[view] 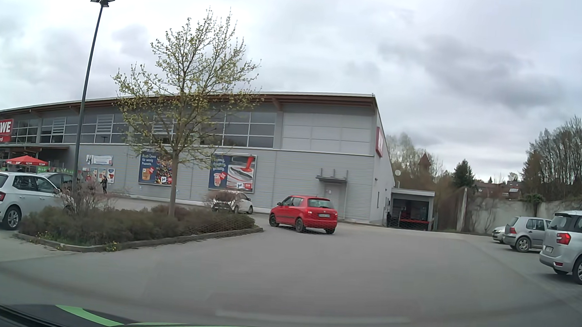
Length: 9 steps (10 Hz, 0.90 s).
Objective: Follow the waypoints while adhering to traffic rules and regulations
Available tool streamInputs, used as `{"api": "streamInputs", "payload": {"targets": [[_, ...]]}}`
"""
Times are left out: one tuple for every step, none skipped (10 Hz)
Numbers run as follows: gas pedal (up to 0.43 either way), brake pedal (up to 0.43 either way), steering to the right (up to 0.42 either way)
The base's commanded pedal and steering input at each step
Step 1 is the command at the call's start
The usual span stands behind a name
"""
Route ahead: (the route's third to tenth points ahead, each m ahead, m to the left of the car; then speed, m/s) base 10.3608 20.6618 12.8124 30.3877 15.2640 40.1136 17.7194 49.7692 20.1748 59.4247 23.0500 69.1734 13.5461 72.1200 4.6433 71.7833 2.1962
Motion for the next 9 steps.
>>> {"api": "streamInputs", "payload": {"targets": [[0.169, 0.000, -0.454], [0.177, 0.000, -0.522], [0.189, 0.000, -0.584], [0.189, 0.000, -0.640], [0.189, 0.000, -0.675], [0.189, 0.000, -0.683], [0.189, 0.000, -0.681], [0.189, 0.000, -0.678], [0.189, 0.000, -0.681]]}}
